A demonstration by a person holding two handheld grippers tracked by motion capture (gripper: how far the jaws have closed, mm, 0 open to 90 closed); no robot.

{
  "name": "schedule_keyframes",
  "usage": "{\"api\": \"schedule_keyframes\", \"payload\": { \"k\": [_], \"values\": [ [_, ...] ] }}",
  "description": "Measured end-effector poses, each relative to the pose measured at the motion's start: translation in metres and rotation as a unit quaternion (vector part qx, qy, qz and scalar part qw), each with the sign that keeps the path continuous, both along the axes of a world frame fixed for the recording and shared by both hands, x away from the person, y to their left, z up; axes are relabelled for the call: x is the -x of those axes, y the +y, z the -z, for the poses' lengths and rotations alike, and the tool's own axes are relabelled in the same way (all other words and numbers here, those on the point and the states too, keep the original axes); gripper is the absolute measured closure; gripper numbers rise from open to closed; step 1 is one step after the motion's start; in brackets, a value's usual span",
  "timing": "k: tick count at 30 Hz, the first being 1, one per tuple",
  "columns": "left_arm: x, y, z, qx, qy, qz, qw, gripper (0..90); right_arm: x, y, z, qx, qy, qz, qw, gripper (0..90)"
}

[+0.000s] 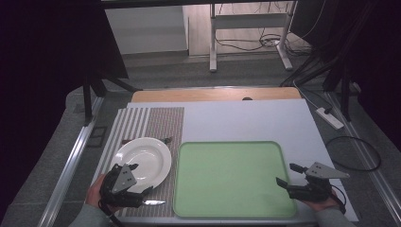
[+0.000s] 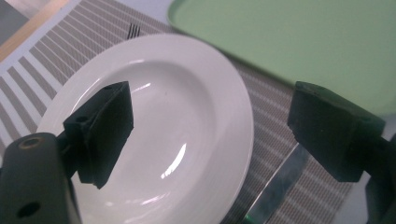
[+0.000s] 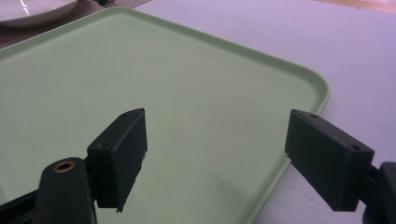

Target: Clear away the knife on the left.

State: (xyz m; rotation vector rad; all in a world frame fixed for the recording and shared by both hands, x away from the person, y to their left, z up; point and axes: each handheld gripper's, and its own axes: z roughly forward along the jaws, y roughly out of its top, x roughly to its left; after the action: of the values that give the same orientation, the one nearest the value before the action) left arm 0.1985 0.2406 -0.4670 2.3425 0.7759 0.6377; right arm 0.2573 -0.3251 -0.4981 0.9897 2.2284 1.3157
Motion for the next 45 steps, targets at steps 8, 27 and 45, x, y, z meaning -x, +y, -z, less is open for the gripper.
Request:
{"api": "schedule_keyframes", "payload": {
  "k": [8, 27, 45],
  "values": [
    [-0.003, 0.021, 0.0, -0.044, 0.026, 0.008, 0.9987, 16.0, 0.0, 0.0, 0.001, 0.004, 0.0, 0.002, 1.0, 21.7],
    [-0.002, 0.054, 0.009, -0.159, 0.11, 0.043, 0.9803, 21.1, 0.0, 0.0, 0.002, 0.009, 0.002, 0.004, 0.9999, 21.7],
    [-0.011, 0.064, 0.023, -0.216, 0.206, 0.084, 0.9507, 25.9, -0.002, -0.001, 0.002, 0.007, 0.003, 0.01, 0.9999, 21.7]
  ]
}}
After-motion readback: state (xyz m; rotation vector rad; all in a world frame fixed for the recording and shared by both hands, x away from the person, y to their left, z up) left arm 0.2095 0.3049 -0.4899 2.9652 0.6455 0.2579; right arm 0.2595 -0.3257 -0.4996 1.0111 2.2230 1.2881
